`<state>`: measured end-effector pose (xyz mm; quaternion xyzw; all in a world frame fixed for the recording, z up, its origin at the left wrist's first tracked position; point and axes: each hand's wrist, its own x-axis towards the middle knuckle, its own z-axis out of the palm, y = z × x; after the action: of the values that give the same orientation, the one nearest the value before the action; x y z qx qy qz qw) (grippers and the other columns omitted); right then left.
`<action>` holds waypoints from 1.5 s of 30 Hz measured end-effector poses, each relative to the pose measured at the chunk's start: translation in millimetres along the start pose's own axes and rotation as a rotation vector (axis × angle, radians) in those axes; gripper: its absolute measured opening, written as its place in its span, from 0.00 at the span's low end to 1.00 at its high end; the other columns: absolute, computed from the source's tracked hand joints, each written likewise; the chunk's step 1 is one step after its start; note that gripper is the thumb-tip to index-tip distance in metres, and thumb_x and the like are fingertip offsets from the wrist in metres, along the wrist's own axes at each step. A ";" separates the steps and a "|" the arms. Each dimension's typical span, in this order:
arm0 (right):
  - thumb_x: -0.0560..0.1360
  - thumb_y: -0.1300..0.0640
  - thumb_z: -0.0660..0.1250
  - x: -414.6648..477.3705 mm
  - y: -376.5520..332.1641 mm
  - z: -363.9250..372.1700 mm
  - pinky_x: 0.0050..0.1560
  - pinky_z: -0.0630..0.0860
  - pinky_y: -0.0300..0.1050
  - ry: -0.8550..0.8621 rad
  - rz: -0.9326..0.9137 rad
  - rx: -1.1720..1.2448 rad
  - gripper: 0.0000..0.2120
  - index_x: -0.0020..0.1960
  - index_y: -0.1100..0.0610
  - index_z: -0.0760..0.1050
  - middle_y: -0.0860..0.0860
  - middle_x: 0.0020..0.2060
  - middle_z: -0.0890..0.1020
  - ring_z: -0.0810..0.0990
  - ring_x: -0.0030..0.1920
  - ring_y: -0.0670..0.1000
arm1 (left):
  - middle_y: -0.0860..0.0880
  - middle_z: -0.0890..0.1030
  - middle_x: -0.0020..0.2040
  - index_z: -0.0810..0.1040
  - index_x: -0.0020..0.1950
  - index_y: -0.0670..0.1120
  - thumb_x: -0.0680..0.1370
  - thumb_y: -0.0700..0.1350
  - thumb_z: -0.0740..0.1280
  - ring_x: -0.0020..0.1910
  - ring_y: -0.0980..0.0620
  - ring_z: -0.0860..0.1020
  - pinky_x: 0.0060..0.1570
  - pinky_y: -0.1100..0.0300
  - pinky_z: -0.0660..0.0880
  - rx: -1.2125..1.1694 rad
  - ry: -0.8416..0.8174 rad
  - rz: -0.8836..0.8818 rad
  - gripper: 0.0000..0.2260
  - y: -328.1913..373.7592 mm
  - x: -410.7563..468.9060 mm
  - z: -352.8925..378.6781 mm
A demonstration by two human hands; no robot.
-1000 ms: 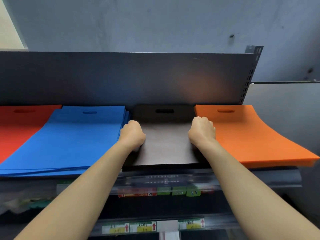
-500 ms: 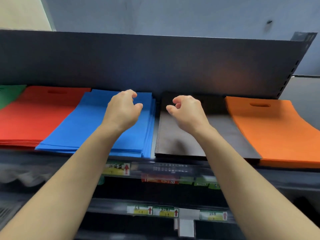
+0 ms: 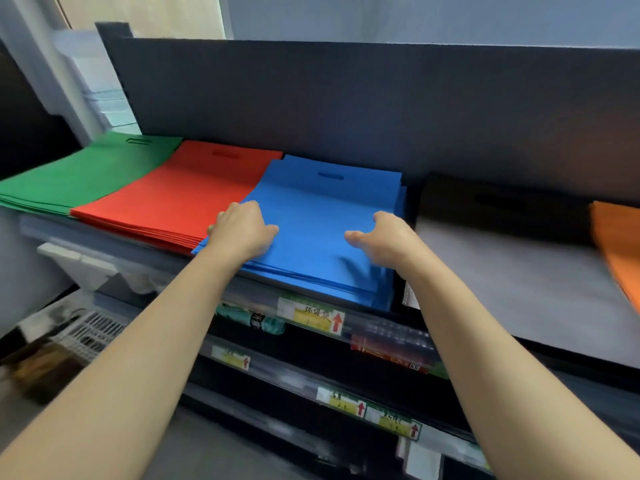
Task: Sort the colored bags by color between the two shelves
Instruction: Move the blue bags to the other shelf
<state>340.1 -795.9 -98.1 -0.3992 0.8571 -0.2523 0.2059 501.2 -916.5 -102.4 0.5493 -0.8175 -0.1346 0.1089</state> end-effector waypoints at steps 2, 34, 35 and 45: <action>0.77 0.44 0.61 6.9 -1.5 2.2 0.46 0.71 0.44 -0.007 0.027 -0.002 0.31 0.72 0.61 0.60 0.57 0.68 0.68 0.75 0.55 0.55 | 0.39 0.70 0.67 0.70 0.65 0.40 0.77 0.54 0.64 0.67 0.37 0.66 0.64 0.46 0.66 0.033 -0.020 -0.041 0.22 -3.8 4.9 -0.2; 0.77 0.53 0.65 29.5 -40.0 2.8 0.64 0.70 0.55 0.091 0.571 0.240 0.30 0.73 0.62 0.58 0.61 0.70 0.65 0.70 0.66 0.63 | 0.38 0.74 0.58 0.64 0.36 0.42 0.76 0.54 0.66 0.63 0.41 0.67 0.47 0.57 0.65 0.018 -0.345 0.308 0.19 -40.2 55.8 -18.6; 0.76 0.52 0.66 28.7 -37.7 1.4 0.64 0.70 0.56 0.100 0.577 0.268 0.31 0.73 0.61 0.58 0.61 0.70 0.66 0.71 0.64 0.64 | 0.39 0.75 0.57 0.63 0.35 0.43 0.76 0.54 0.66 0.63 0.41 0.67 0.47 0.57 0.65 0.012 -0.345 0.302 0.20 -39.5 56.9 -18.1; 0.68 0.57 0.75 26.1 -24.7 -5.2 0.50 0.79 0.60 0.235 0.392 0.507 0.20 0.54 0.62 0.72 0.60 0.45 0.82 0.83 0.44 0.61 | 0.41 0.78 0.45 0.69 0.40 0.40 0.77 0.54 0.64 0.49 0.42 0.75 0.43 0.55 0.72 0.024 -0.272 0.282 0.17 -34.4 63.9 -17.1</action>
<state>336.0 -828.8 -83.2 -0.1313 0.8454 -0.4573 0.2427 512.8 -990.0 -96.1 0.4075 -0.8950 -0.1813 0.0084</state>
